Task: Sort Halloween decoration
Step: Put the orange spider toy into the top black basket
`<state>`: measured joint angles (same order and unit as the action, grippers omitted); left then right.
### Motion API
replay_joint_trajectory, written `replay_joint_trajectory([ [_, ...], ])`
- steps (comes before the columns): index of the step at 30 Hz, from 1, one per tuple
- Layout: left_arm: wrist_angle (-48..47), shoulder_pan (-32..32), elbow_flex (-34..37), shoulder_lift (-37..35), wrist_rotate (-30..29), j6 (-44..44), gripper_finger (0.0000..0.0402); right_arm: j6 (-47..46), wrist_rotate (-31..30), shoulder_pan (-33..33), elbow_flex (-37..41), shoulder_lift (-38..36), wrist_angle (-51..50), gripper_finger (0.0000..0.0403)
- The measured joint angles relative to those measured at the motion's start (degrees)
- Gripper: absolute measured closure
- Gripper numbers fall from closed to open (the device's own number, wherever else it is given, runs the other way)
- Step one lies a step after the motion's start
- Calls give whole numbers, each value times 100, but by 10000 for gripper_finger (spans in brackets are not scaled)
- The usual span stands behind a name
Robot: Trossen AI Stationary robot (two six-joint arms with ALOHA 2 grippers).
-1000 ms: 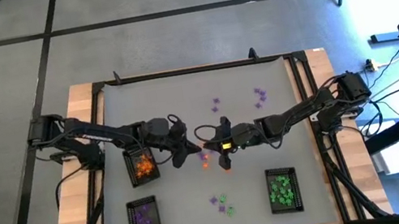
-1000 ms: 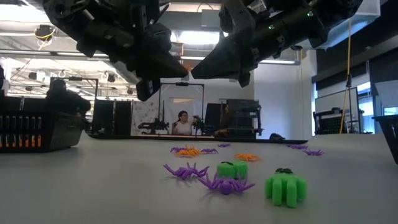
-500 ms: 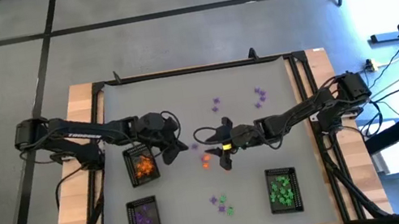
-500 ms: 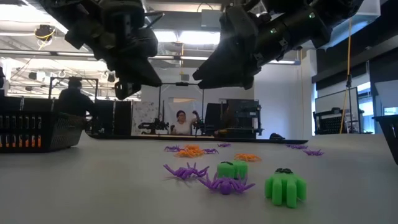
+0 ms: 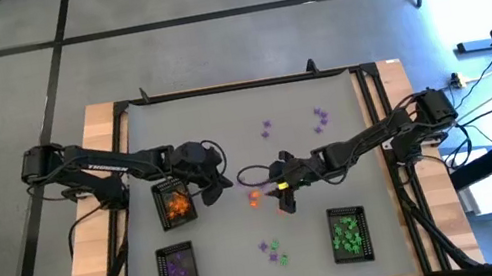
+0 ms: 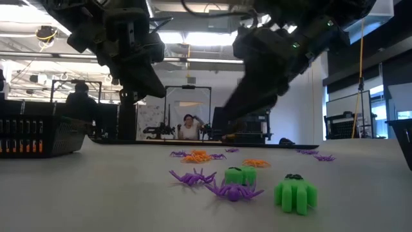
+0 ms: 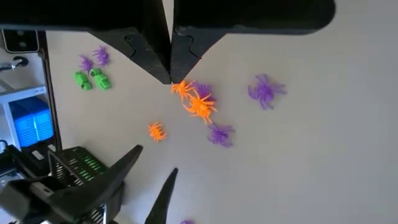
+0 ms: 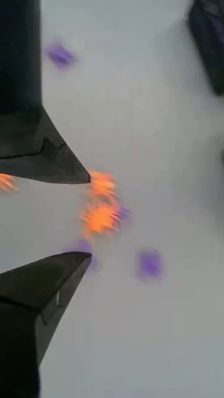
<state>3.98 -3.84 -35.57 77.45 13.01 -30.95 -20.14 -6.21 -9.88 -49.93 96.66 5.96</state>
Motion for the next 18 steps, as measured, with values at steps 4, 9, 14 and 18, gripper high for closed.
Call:
replay_joint_trajectory([
  [4, 181, 15, 1, 190, 97, -152, 378, -125, 257, -184, 2, 0, -456, 214],
  [9, 788, 15, -2, 547, 172, -240, 354, -209, 184, -548, 4, 0, -674, 214],
  [14, 1465, 17, -2, 772, 441, -129, 346, -325, -177, -837, 4, 2, -715, 214],
  [18, 1957, 60, -2, 774, 909, 3, 346, -387, -230, -976, 2, 198, -694, 214],
])
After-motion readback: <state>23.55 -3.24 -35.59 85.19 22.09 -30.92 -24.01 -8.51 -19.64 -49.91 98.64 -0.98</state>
